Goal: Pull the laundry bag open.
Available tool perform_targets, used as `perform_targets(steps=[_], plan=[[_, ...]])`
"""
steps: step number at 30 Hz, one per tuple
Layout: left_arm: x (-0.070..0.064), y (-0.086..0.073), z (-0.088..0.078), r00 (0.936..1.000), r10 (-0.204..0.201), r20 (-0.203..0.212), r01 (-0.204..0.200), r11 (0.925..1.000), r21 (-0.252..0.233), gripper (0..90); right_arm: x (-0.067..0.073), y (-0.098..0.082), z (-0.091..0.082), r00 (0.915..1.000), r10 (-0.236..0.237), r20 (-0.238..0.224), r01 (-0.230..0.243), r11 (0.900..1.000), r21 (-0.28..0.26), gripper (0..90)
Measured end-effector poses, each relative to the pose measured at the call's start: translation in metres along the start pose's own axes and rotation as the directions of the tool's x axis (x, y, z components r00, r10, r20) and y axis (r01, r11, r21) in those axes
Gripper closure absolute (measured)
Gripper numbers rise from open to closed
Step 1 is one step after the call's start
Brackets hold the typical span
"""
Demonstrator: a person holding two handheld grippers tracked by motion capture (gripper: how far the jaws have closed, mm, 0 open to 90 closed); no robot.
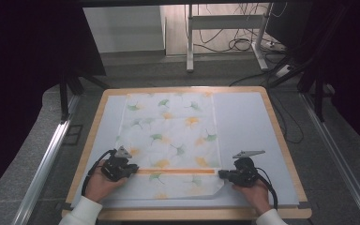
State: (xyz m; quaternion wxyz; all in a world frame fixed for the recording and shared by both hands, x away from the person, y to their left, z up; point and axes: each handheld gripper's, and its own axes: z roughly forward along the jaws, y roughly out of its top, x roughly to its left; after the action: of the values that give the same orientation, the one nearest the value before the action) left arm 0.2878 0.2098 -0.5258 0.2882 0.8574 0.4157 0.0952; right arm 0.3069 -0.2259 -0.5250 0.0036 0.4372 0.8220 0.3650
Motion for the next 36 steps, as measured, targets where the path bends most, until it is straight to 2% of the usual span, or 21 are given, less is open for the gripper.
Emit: perform_targets(steps=[7, 36], plan=[[0.005, -0.005, -0.004, 0.9997, -0.01, -0.022, 0.01, 0.9999, 0.006, 84.9, 0.0, 0.0, 0.0, 1.0, 0.0, 0.0, 0.0, 1.0, 0.0, 89.3], [0.026, -0.024, -0.018, 0.996, -0.073, -0.052, 0.073, 0.9973, -0.009, 84.9, 0.001, 0.0, 0.0, 1.0, -0.001, 0.003, 0.001, 1.0, 0.002, 89.4]])
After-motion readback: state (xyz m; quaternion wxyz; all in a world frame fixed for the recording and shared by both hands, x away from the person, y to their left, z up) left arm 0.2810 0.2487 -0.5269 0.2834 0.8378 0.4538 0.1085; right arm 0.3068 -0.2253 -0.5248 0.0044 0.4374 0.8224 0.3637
